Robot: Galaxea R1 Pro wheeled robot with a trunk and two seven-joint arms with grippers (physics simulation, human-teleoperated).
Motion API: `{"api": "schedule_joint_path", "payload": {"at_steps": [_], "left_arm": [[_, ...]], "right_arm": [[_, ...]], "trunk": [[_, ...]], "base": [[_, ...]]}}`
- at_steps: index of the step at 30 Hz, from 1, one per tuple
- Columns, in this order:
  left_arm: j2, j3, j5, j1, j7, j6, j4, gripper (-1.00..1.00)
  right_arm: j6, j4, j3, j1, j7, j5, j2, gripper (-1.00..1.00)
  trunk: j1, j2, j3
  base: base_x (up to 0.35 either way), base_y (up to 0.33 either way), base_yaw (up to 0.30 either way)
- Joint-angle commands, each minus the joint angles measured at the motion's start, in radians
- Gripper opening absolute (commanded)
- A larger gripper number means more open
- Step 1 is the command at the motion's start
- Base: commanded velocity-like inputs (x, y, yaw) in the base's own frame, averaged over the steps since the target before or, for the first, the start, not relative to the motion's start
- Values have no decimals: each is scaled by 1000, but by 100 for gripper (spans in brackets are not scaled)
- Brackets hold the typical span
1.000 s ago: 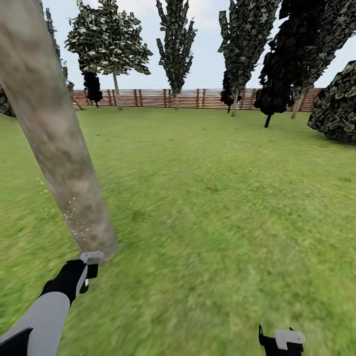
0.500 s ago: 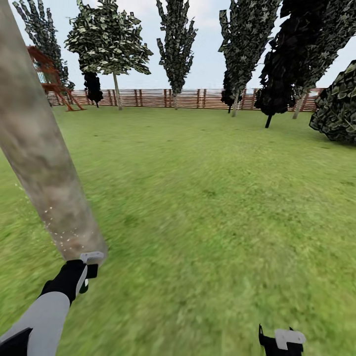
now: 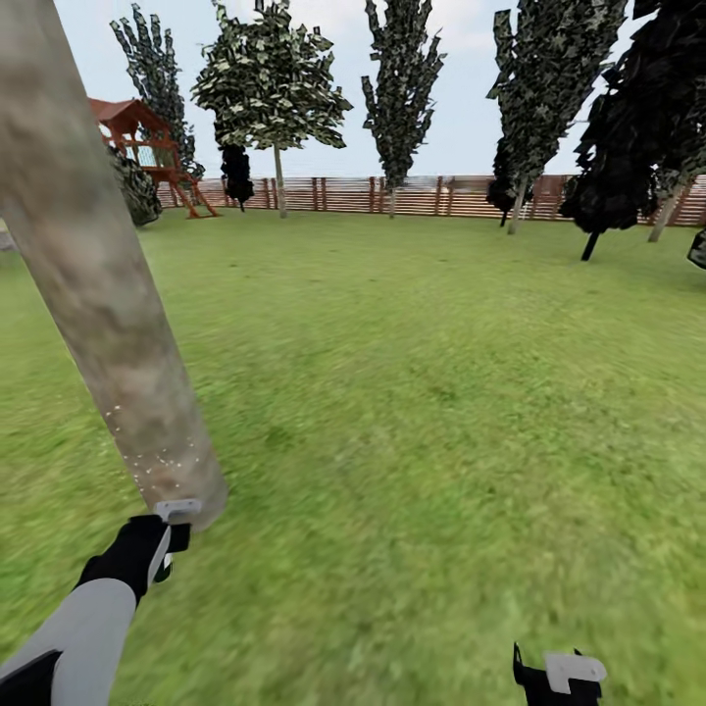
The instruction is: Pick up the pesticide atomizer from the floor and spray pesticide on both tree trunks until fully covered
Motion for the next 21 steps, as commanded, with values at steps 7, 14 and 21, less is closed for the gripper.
{"api": "schedule_joint_path", "payload": {"at_steps": [7, 14, 21], "left_arm": [[-7, 4, 2, -1, 63, 3, 1, -100], [-8, 4, 2, -1, 64, 3, 0, -100], [-9, 5, 2, -1, 64, 3, 1, -100]], "right_arm": [[-3, 2, -5, -1, -6, 11, 0, 100], [-3, 2, -5, -1, -6, 11, 0, 100], [-3, 2, -5, -1, -6, 11, 0, 100]], "trunk": [[0, 0, -1], [0, 0, -1], [0, 0, -1]], "base": [[144, -241, 278], [13, -274, 277], [75, -277, 68]]}}
